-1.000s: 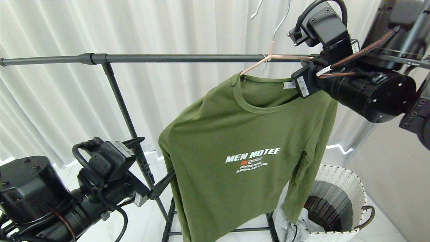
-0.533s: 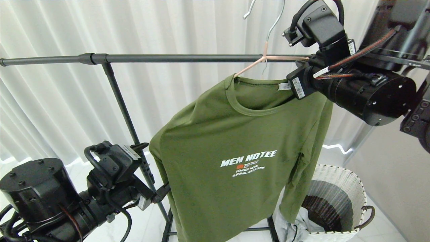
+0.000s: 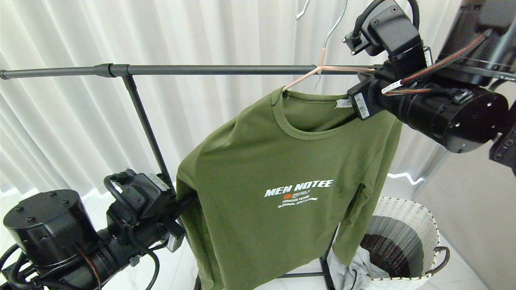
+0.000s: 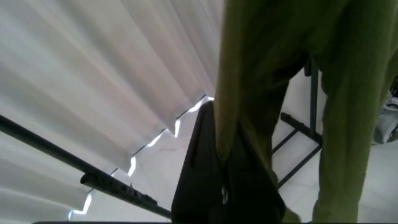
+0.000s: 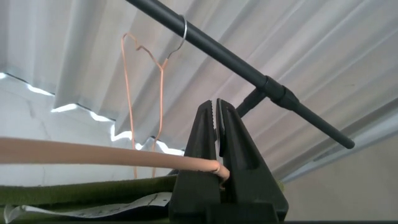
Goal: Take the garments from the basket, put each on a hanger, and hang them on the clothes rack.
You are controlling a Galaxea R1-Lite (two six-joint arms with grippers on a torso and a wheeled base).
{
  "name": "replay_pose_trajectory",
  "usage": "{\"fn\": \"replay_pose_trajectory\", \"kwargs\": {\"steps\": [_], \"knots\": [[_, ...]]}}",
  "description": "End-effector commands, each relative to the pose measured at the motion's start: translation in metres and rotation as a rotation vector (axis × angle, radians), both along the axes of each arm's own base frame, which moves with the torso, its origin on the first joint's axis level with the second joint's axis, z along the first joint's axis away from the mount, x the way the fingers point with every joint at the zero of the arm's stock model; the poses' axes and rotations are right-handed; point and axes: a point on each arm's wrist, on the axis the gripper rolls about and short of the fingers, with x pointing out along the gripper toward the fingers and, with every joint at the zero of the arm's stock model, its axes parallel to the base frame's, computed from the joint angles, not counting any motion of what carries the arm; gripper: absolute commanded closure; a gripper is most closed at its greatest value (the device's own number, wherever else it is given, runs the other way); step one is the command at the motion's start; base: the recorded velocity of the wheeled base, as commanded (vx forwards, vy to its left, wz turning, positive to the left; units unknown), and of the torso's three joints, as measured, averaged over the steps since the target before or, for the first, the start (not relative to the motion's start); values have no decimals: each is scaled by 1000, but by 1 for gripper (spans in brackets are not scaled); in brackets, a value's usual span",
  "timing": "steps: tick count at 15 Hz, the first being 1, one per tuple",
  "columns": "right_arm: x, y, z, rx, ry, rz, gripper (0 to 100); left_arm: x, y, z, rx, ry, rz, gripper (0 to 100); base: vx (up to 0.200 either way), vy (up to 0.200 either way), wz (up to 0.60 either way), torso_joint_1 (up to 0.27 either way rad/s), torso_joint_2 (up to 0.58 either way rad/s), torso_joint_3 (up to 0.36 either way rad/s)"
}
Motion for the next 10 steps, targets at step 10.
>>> {"fn": "replay_pose_trajectory", "kwargs": {"steps": [10], "knots": [[12, -50, -28, -70, 77, -202, 100, 2, 25, 63, -80, -291, 144, 100, 0, 0, 0, 0, 0, 0]]}}
